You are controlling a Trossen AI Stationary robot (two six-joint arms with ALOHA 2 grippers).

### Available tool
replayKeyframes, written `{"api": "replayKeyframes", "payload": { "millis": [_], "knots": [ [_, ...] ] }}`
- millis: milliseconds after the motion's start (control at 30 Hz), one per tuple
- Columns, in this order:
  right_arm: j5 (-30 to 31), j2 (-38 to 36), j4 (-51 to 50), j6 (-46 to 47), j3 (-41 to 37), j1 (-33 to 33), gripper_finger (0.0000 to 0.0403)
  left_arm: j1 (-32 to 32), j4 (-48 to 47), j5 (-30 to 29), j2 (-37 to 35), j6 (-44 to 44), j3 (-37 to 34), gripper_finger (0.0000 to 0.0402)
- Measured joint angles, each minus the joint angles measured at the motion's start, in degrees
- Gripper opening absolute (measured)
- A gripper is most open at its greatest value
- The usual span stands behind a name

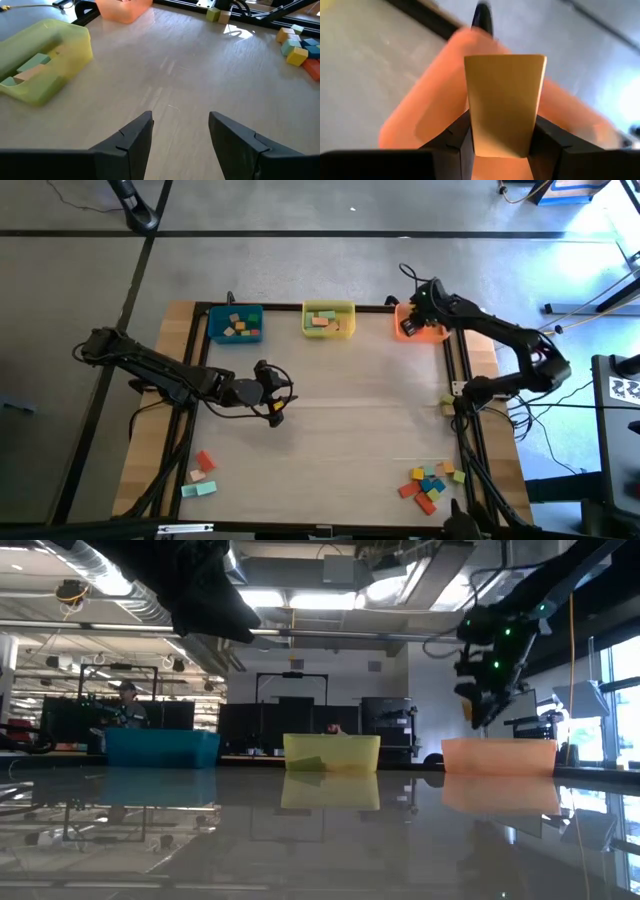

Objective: Sort blocks by size
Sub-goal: Put the yellow triangle block into the orange bin, then put the orange rectangle block into the yellow bin

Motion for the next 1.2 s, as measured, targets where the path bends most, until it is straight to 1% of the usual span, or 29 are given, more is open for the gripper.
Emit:
{"api": "replayKeyframes", "payload": {
  "millis": [133,300,567,667,800,867,933,1033,1100,1200],
  "knots": [
    [0.1,3.9,-0.7,0.1,0.0,-0.7,0.0138,0.0,0.0,0.0,0.0,0.0,0.0,0.0182],
    [0.1,6.7,-0.6,0.1,0.0,-1.1,0.0138,0.0,0.0,0.0,0.0,0.0,0.0,0.0182],
    [0.1,7.2,0.0,0.1,0.0,-1.0,0.0141,0.0,0.0,-0.1,0.0,0.2,0.0,0.0182],
    [0.1,7.2,-0.7,0.1,0.0,-1.0,0.0162,0.0,0.0,-0.1,0.0,0.2,0.0,0.0182],
    [0.1,7.2,-1.0,-0.2,0.0,-1.0,0.0214,0.0,0.0,-0.1,0.0,0.2,0.0,0.0182],
    [0.1,7.0,-3.1,-0.4,0.8,-1.0,0.0237,0.0,0.0,-0.1,0.0,0.7,0.0,0.0182],
    [0.0,5.9,-5.9,-0.8,2.4,-0.7,0.0254,0.0,0.0,-0.1,0.0,1.0,0.0,0.0182],
    [-0.3,2.0,-10.7,-0.8,5.4,1.3,0.0268,0.0,0.0,-0.1,0.0,2.1,0.0,0.0182],
    [-1.9,-1.8,-12.4,-0.1,6.5,3.9,0.0271,0.0,0.0,-0.1,0.0,3.4,0.0,0.0182],
    [-5.8,-8.4,-11.0,1.9,6.6,9.8,0.0273,0.0,0.0,-0.1,0.0,5.3,0.0,0.0182]
  ]
}}
